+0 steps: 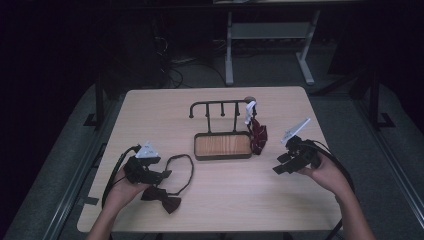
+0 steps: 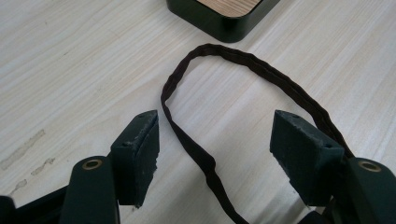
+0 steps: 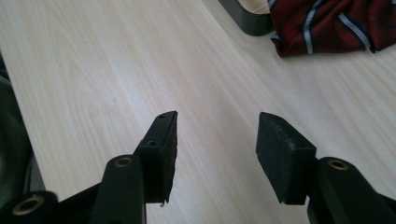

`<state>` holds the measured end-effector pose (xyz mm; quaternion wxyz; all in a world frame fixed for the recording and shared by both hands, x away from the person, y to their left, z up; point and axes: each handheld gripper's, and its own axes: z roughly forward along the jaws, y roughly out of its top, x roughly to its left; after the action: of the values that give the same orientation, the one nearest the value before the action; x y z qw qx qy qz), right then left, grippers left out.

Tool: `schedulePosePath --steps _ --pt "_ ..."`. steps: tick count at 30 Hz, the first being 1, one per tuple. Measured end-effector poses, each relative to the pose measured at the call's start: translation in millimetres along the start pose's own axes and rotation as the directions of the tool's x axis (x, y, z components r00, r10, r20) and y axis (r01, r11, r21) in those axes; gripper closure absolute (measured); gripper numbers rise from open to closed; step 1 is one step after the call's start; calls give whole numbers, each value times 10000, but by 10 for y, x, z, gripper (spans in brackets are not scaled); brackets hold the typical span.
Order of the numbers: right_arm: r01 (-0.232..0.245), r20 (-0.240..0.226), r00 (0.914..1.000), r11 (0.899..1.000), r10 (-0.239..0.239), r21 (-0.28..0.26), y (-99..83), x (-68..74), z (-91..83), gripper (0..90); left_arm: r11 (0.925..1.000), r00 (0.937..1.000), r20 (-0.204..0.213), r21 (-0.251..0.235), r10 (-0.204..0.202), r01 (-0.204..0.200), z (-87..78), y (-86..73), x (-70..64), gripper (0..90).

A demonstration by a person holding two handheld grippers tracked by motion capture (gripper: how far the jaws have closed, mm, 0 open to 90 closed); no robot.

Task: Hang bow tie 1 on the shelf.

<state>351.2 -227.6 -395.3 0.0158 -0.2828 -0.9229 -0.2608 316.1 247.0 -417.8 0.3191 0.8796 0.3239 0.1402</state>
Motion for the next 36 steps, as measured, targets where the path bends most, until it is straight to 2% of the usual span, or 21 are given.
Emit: schedulePosePath --steps 7,14,19,22,28,31,33,36 --pt "-8 33 10000 9999 8 -112 -112 57 14 474 9990 9997 -6 369 244 -244 22 90 27 340" --pt "-90 77 9999 9998 92 -189 -209 105 36 450 9975 9997 161 680 192 -203 60 133 78 403" --pt "-52 156 9999 9999 54 -152 -256 150 44 451 9957 9998 126 908 155 -165 96 177 148 439" --pt "-168 95 9998 9995 170 -276 -273 161 36 452 9932 9996 35 1126 287 -289 147 201 189 453" --pt "-207 101 9997 9996 209 -170 -297 182 81 447 9908 9998 147 1344 156 -174 244 212 208 485" --pt "-218 139 9997 9995 221 -223 -298 190 75 442 9866 9997 190 1625 126 -155 287 209 225 502" --pt "-221 111 9997 9993 225 -308 -296 194 64 442 9815 9999 96 1910 125 -141 327 204 246 506" --pt "-246 113 9996 9990 250 -384 -299 205 47 440 9782 10000 -26 2076 8 -3 365 199 263 527"
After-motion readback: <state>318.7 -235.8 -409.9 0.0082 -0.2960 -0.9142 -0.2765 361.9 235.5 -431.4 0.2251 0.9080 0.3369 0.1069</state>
